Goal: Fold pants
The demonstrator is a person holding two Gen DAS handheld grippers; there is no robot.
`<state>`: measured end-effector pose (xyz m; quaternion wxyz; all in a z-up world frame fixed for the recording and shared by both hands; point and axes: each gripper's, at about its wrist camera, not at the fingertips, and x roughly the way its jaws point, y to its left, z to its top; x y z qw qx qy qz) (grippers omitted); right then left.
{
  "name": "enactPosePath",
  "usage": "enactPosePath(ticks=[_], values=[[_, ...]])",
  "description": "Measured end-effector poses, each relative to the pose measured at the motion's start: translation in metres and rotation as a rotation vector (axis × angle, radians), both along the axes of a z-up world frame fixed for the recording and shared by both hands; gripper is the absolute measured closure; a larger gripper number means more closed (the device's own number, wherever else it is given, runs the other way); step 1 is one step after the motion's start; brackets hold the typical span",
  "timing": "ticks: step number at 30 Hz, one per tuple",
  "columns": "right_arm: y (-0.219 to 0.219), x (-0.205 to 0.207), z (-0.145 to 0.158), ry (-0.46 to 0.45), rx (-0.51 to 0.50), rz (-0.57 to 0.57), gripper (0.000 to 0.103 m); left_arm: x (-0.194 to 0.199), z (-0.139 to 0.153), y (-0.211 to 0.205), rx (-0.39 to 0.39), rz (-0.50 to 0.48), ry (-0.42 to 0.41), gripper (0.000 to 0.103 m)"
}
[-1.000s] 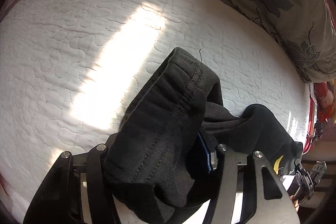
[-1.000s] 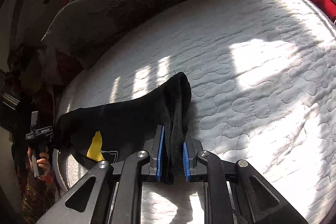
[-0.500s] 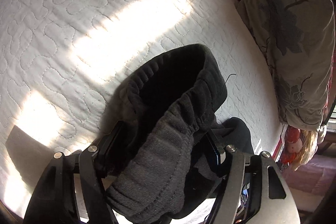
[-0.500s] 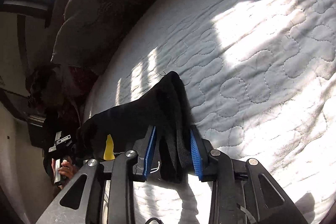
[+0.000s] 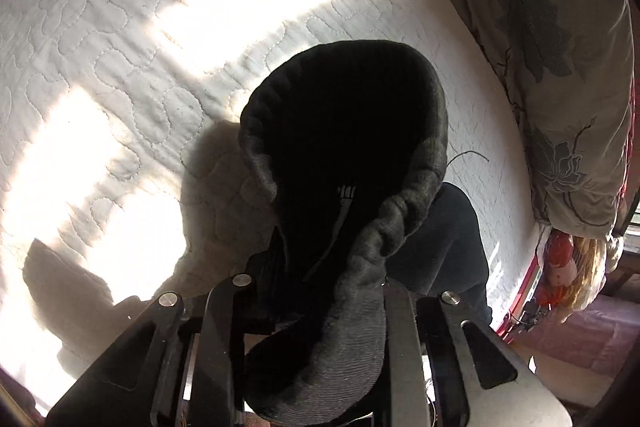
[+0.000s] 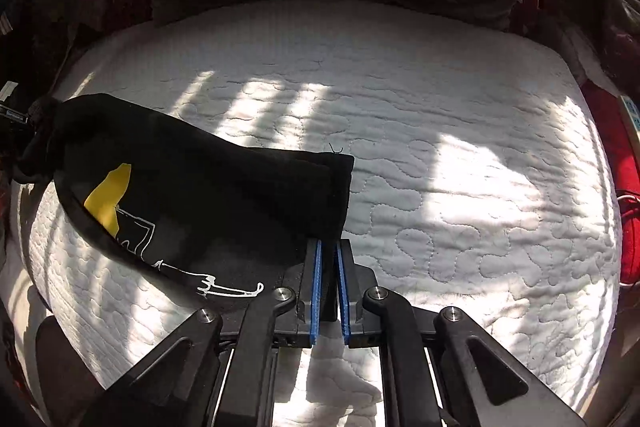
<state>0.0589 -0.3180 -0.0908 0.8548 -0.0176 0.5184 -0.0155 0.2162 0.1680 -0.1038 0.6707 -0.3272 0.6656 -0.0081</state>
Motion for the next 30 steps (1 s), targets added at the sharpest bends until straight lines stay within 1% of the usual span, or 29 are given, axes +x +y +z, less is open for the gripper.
enactPosePath(ticks=[1,3,4,5,6,7,8,9,10,11,12,13,15,16,17,18,19,20,21,23,24,25,26,27,29,30], values=[[-0.006,-0.003,0.002,0.006,0.015,-0.003,0.100,-0.008,0.000,-0.003,-0.015,-0.002,0.005,0.085],[-0.024,-0.011,0.004,0.022,0.042,-0.044,0.103,-0.024,0.000,-0.011,-0.053,-0.012,0.025,0.087],[-0.037,-0.018,0.003,0.032,0.069,-0.072,0.102,-0.031,0.000,-0.014,-0.051,-0.019,0.029,0.088],[-0.053,-0.026,0.003,0.050,0.120,-0.105,0.100,-0.034,0.002,-0.017,-0.032,-0.021,0.020,0.088],[-0.064,-0.032,0.003,0.043,0.190,-0.130,0.096,-0.035,0.006,-0.016,-0.005,-0.016,-0.007,0.088],[-0.072,-0.038,0.003,0.027,0.258,-0.143,0.096,-0.033,0.010,-0.015,0.017,-0.008,-0.037,0.088],[-0.077,-0.041,0.004,0.017,0.345,-0.141,0.093,-0.031,0.014,-0.010,0.035,0.006,-0.058,0.088],[-0.079,-0.043,0.004,0.006,0.410,-0.141,0.078,-0.028,0.017,-0.007,0.043,0.025,-0.068,0.088],[-0.079,-0.047,0.006,-0.015,0.447,-0.146,0.062,-0.024,0.018,-0.005,0.049,0.030,-0.073,0.088],[-0.075,-0.040,0.008,-0.029,0.461,-0.150,0.027,-0.020,0.018,-0.004,0.060,0.033,-0.070,0.088],[-0.070,-0.037,0.007,-0.043,0.460,-0.150,0.017,-0.018,0.019,-0.004,0.070,0.030,-0.067,0.088],[-0.064,-0.032,0.007,-0.064,0.459,-0.150,0.017,-0.016,0.019,-0.004,0.080,0.024,-0.062,0.088],[-0.053,-0.015,0.001,-0.065,0.469,-0.151,0.018,-0.017,0.020,-0.004,0.077,0.023,-0.061,0.088],[-0.048,-0.007,-0.001,-0.066,0.476,-0.159,0.017,-0.018,0.020,-0.004,0.075,0.021,-0.064,0.088],[-0.041,-0.001,-0.006,-0.052,0.514,-0.150,0.021,-0.016,0.019,-0.005,0.071,0.021,-0.068,0.088],[-0.031,0.005,-0.011,-0.033,0.564,-0.125,0.029,-0.015,0.017,-0.005,0.063,0.024,-0.069,0.088],[-0.017,0.011,-0.014,-0.021,0.564,-0.093,0.029,-0.010,0.015,-0.005,0.050,0.031,-0.067,0.088],[-0.004,0.011,-0.011,-0.030,0.537,-0.050,0.029,-0.011,0.014,0.001,0.036,0.044,-0.070,0.088],[0.005,0.011,-0.007,-0.049,0.547,-0.008,0.030,-0.010,0.014,0.005,0.022,0.062,-0.073,0.088],[0.006,0.008,-0.004,-0.062,0.594,-0.011,0.030,-0.008,0.013,0.014,-0.006,0.088,-0.082,0.087],[0.005,0.008,-0.005,-0.056,0.580,-0.020,0.028,-0.007,0.013,0.018,-0.026,0.099,-0.087,0.087],[0.004,0.010,-0.010,-0.038,0.544,-0.029,0.028,-0.007,0.013,0.022,-0.047,0.113,-0.093,0.087],[0.004,0.012,-0.017,-0.012,0.516,-0.037,0.028,-0.007,0.013,0.024,-0.066,0.124,-0.099,0.084],[0.002,0.012,-0.023,-0.002,0.514,-0.041,0.029,-0.009,0.014,0.026,-0.088,0.132,-0.108,0.082],[0.000,0.008,-0.023,-0.031,0.529,-0.048,0.028,-0.016,0.017,0.030,-0.134,0.140,-0.136,0.070],[0.001,0.008,-0.024,-0.034,0.532,-0.054,0.025,-0.020,0.018,0.031,-0.155,0.150,-0.147,0.066]])
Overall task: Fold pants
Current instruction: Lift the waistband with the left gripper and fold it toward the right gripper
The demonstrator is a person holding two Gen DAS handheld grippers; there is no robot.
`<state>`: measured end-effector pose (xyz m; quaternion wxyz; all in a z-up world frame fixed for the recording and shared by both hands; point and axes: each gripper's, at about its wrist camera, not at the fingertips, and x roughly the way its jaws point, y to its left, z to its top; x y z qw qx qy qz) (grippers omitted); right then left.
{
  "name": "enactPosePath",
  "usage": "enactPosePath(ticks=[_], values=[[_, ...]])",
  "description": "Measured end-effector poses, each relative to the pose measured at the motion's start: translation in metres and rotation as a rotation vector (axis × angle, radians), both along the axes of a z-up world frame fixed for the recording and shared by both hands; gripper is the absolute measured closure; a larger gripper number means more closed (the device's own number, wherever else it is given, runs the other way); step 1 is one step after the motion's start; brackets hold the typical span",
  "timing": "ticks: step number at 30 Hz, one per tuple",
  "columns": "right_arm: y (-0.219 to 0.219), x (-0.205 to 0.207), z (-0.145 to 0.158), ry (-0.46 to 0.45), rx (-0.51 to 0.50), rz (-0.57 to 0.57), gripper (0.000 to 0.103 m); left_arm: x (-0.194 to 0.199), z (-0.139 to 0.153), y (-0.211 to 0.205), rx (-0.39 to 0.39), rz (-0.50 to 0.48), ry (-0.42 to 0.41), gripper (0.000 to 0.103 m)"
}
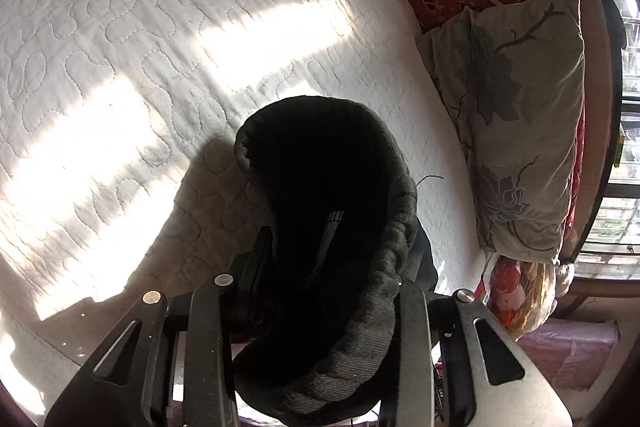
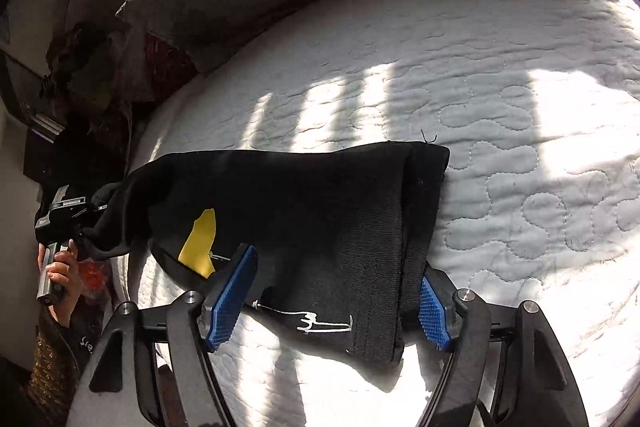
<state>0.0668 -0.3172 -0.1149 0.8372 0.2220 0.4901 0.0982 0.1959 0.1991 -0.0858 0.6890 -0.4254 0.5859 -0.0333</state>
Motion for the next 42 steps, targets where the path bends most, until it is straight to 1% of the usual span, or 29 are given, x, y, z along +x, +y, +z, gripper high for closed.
enactPosePath(ticks=[1,2,3,4,6,7,8,9,10,11,12,14,16,17,18,19,22,25,30,32,34,36,37,38,39,40,41,42], values=[[-0.001,-0.002,0.000,-0.007,0.007,-0.008,0.024,-0.004,0.000,0.001,-0.019,0.008,-0.011,0.058],[-0.001,-0.003,0.000,-0.015,0.012,-0.015,0.020,-0.007,-0.002,0.002,-0.033,0.014,-0.014,0.052],[0.000,-0.003,-0.002,-0.024,0.020,-0.014,0.014,-0.008,-0.004,0.003,-0.043,0.023,-0.010,0.051],[0.002,-0.003,-0.003,-0.031,0.019,-0.010,0.012,-0.006,-0.007,0.003,-0.048,0.026,0.000,0.051],[0.009,0.000,-0.003,-0.020,-0.018,-0.026,0.013,-0.003,-0.013,0.008,-0.047,0.039,0.023,0.058],[0.008,0.001,-0.002,-0.012,-0.006,-0.054,0.015,-0.002,-0.014,0.010,-0.063,0.056,0.024,0.077],[0.002,0.000,0.000,-0.012,0.033,-0.087,0.036,-0.001,-0.015,0.010,-0.090,0.065,0.029,0.087],[-0.007,-0.001,0.000,-0.009,0.096,-0.115,0.080,-0.003,-0.014,0.010,-0.120,0.079,0.030,0.088],[-0.016,0.004,-0.006,0.005,0.198,-0.136,0.091,-0.005,-0.011,0.010,-0.126,0.088,0.031,0.089],[-0.024,0.003,-0.012,0.017,0.304,-0.153,0.089,-0.008,-0.007,0.009,-0.120,0.086,0.026,0.090],[-0.030,0.002,-0.016,0.027,0.352,-0.162,0.089,-0.010,-0.003,0.009,-0.122,0.083,0.017,0.090],[-0.031,0.003,-0.028,0.067,0.368,-0.149,0.088,-0.013,0.003,0.009,-0.141,0.080,0.003,0.090],[-0.030,0.005,-0.032,0.071,0.356,-0.134,0.089,-0.017,0.011,0.009,-0.139,0.082,-0.011,0.090],[-0.030,0.006,-0.028,0.050,0.322,-0.130,0.089,-0.018,0.015,0.010,-0.142,0.087,-0.012,0.090],[-0.029,0.004,-0.023,0.030,0.314,-0.134,0.088,-0.020,0.018,0.010,-0.153,0.093,-0.015,0.090],[-0.031,0.003,-0.019,0.009,0.346,-0.142,0.088,-0.020,0.022,0.010,-0.161,0.095,-0.021,0.091],[-0.044,-0.010,-0.006,-0.071,0.526,-0.182,0.088,-0.024,0.039,0.008,-0.164,0.097,-0.055,0.091],[-0.059,-0.016,0.000,-0.109,0.668,-0.214,0.089,-0.030,0.052,0.005,-0.181,0.097,-0.080,0.091],[-0.081,-0.026,0.009,-0.144,0.811,-0.256,0.088,-0.044,0.069,-0.006,-0.222,0.090,-0.082,0.091],[-0.092,-0.037,0.015,-0.165,0.848,-0.263,0.089,-0.050,0.071,-0.009,-0.243,0.090,-0.082,0.091],[-0.107,-0.051,0.023,-0.182,0.832,-0.278,0.088,-0.053,0.065,-0.010,-0.239,0.087,-0.082,0.091],[-0.131,-0.064,0.025,-0.184,0.807,-0.321,0.087,-0.049,0.044,-0.008,-0.240,0.111,-0.047,0.091],[-0.141,-0.070,0.023,-0.175,0.766,-0.352,0.086,-0.044,0.028,-0.006,-0.234,0.125,-0.024,0.091],[-0.150,-0.074,0.021,-0.157,0.689,-0.386,0.085,-0.037,0.013,-0.004,-0.203,0.132,0.004,0.091],[-0.159,-0.078,0.018,-0.124,0.586,-0.426,0.085,-0.030,-0.002,-0.003,-0.160,0.135,0.037,0.091],[-0.165,-0.079,0.016,-0.079,0.460,-0.457,0.085,-0.023,-0.015,-0.004,-0.128,0.129,0.070,0.091],[-0.172,-0.083,0.016,-0.044,0.357,-0.481,0.084,-0.019,-0.024,-0.004,-0.106,0.118,0.087,0.091],[-0.175,-0.087,0.018,-0.026,0.285,-0.511,0.084,-0.017,-0.028,-0.004,-0.092,0.119,0.082,0.091]])
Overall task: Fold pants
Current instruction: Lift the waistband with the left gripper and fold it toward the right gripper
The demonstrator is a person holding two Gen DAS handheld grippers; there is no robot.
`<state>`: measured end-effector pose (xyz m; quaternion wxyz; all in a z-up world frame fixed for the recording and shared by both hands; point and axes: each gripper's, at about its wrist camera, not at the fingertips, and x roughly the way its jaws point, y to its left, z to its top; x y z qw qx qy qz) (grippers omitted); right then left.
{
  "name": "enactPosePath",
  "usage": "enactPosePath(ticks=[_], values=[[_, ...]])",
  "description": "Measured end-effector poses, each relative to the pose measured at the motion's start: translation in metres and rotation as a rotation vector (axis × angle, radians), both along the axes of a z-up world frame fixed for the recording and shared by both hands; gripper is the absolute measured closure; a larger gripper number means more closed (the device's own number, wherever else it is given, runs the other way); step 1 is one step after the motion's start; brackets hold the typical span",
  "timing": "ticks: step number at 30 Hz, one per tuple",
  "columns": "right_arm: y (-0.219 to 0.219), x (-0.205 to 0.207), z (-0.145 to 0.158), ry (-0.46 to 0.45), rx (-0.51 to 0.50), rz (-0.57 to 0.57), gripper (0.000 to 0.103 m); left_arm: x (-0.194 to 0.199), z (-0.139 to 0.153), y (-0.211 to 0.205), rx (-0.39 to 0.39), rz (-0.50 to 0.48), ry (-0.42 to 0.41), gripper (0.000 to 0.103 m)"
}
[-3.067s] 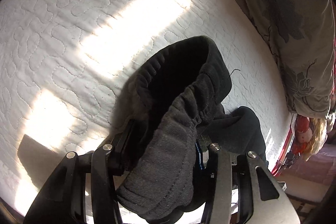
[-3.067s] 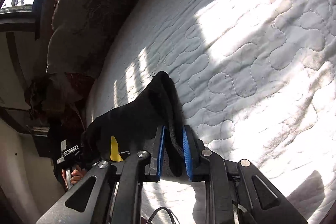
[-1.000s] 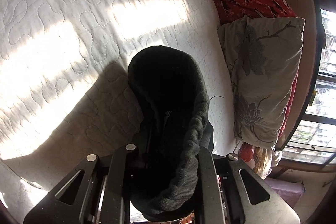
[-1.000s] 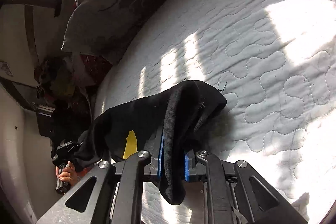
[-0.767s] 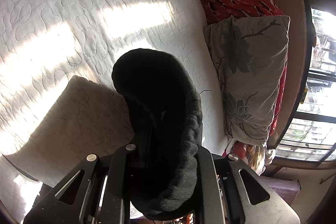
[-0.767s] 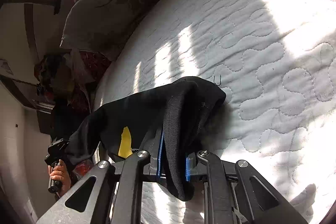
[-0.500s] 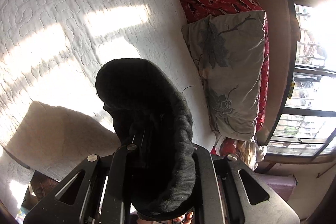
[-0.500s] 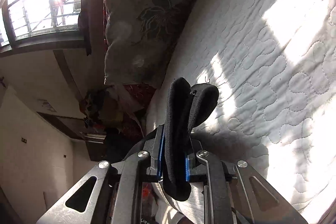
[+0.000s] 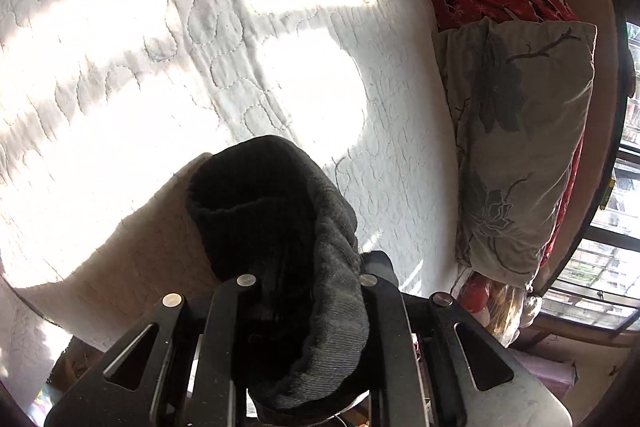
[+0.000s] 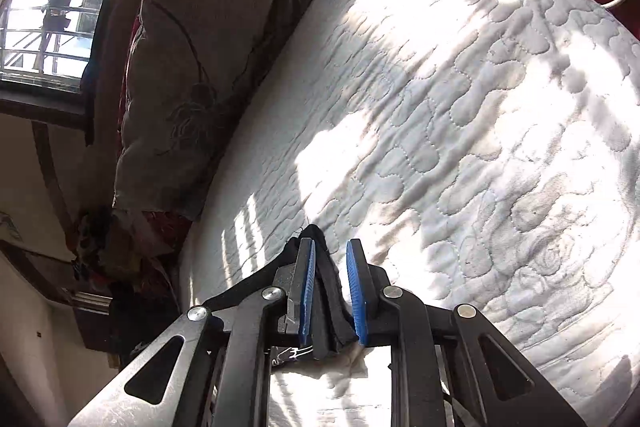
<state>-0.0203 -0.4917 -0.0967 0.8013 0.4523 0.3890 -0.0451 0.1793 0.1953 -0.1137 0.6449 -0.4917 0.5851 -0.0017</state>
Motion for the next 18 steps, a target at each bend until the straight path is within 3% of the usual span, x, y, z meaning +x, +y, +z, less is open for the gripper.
enactPosePath(ticks=[2,4,6,8,10,13,18], values=[[-0.002,-0.006,0.015,-0.009,-0.055,-0.009,0.083,0.008,0.004,-0.002,0.043,-0.037,-0.039,0.091],[0.011,0.000,0.042,-0.030,-0.147,0.042,0.073,0.019,0.011,-0.006,0.077,-0.095,-0.067,0.089],[0.044,0.022,0.070,-0.053,-0.244,0.157,0.046,0.028,0.015,-0.010,0.109,-0.155,-0.083,0.085],[0.098,0.051,0.091,-0.088,-0.312,0.316,0.032,0.034,0.020,-0.013,0.135,-0.200,-0.106,0.084],[0.164,0.082,0.099,-0.113,-0.349,0.506,0.030,0.035,0.020,-0.015,0.127,-0.237,-0.139,0.084],[0.268,0.121,0.093,-0.147,-0.360,0.779,0.029,0.031,0.015,-0.011,0.069,-0.256,-0.182,0.074],[0.419,0.182,0.069,-0.151,-0.420,1.094,0.029,0.026,0.003,0.012,-0.084,-0.170,-0.199,0.061]])
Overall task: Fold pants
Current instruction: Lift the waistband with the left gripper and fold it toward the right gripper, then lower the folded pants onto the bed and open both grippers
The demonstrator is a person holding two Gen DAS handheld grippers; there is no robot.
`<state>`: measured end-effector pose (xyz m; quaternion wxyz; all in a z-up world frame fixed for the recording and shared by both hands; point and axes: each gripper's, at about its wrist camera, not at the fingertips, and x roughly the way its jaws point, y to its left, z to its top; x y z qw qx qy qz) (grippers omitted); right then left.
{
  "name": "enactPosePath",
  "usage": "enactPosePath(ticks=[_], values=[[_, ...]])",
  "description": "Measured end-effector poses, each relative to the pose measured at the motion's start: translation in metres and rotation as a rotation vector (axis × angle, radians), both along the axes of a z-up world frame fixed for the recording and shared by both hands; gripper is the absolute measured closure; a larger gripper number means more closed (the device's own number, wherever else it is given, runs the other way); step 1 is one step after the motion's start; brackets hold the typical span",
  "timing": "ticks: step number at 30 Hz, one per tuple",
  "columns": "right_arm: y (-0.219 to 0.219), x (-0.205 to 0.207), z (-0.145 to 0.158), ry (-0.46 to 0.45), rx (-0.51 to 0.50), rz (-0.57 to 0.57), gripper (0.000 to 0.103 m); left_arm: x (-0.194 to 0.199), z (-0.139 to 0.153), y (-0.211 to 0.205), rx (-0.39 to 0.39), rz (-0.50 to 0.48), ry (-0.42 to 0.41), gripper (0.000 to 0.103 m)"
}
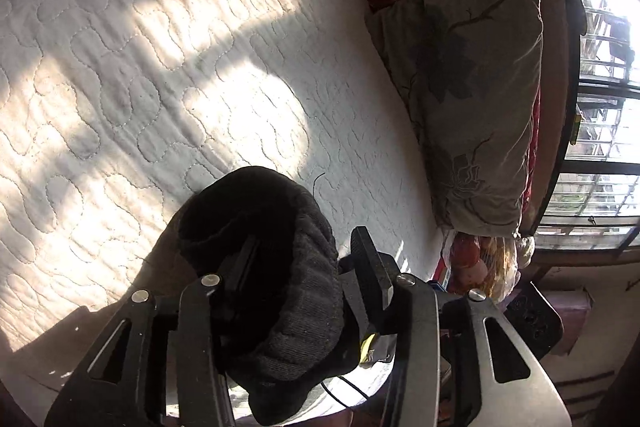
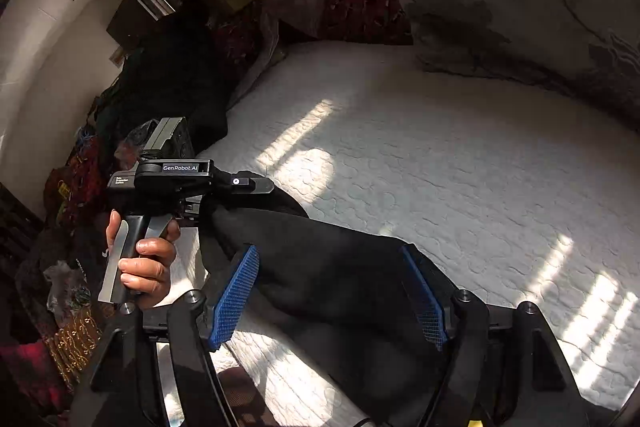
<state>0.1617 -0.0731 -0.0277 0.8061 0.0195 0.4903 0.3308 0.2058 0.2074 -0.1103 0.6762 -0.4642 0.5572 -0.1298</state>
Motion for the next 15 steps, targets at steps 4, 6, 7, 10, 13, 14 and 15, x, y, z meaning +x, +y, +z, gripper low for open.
enactPosePath(ticks=[4,6,7,10,13,14,15], values=[[0.072,0.019,-0.038,-0.010,-0.173,0.148,0.029,0.000,0.005,0.014,-0.016,0.011,-0.025,0.061],[0.090,0.014,-0.057,-0.032,-0.296,0.209,0.029,-0.005,0.012,0.021,-0.025,0.008,-0.057,0.060],[0.095,0.010,-0.062,-0.052,-0.338,0.228,0.029,-0.006,0.016,0.022,-0.028,-0.004,-0.076,0.050],[0.097,0.004,-0.074,-0.061,-0.382,0.239,0.045,-0.008,0.024,0.012,0.071,-0.055,-0.075,0.036],[0.088,0.002,-0.080,-0.081,-0.428,0.208,0.079,-0.006,0.029,-0.011,0.251,-0.163,-0.084,0.085],[0.086,0.003,-0.079,-0.091,-0.427,0.194,0.085,-0.003,0.030,-0.018,0.279,-0.191,-0.081,0.092],[0.083,0.005,-0.076,-0.096,-0.421,0.171,0.091,0.002,0.032,-0.020,0.291,-0.184,-0.083,0.092]])
